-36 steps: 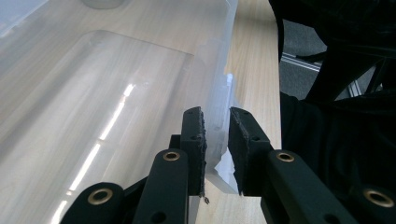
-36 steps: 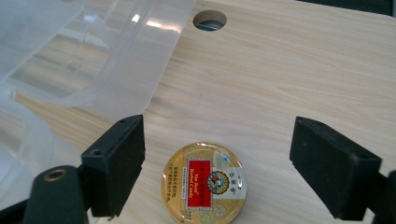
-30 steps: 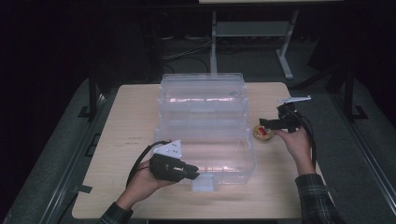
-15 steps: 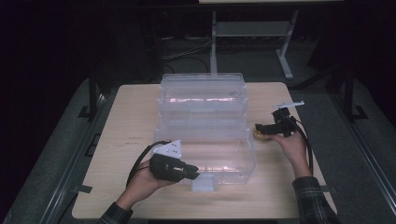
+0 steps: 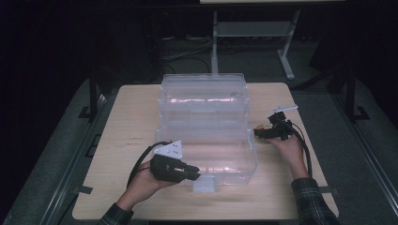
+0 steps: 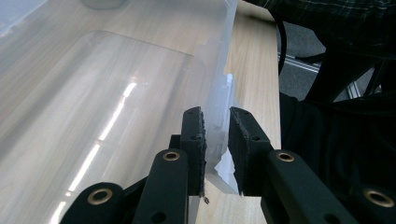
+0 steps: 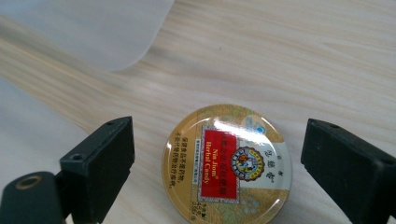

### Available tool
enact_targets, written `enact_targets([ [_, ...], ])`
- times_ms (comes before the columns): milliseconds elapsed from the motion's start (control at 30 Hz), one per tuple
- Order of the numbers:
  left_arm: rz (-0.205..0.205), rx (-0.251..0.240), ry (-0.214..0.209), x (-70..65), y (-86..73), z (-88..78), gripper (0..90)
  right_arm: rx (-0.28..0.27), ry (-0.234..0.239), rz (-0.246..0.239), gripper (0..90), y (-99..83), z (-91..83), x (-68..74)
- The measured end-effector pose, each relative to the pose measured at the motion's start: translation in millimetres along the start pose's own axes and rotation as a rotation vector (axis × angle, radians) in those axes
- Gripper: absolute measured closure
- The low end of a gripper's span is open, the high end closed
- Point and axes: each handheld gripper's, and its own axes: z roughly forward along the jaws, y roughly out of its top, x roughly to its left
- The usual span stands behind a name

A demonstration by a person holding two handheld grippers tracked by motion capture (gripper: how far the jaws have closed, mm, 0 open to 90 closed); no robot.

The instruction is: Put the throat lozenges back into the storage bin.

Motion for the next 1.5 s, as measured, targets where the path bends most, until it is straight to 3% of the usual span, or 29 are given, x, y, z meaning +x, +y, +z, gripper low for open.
enact_targets([
  [367,0.000,0.000,-0.002,0.2,-0.1,-0.1,76.0,0.029,-0.003,0.000,10.5,-7.7,13.2,-4.0],
  [667,0.001,-0.001,-0.001,0.3,-0.2,0.0,76.0,0.045,-0.009,-0.016,17.0,-10.3,17.2,-3.3],
  [1267,-0.001,-0.002,-0.001,-0.2,-0.2,0.1,76.0,0.058,-0.020,-0.027,20.2,-10.7,15.7,-1.8],
  [1500,0.000,-0.002,0.000,-0.1,-0.2,0.1,76.0,0.033,-0.013,-0.007,20.2,-7.1,7.3,-3.6],
])
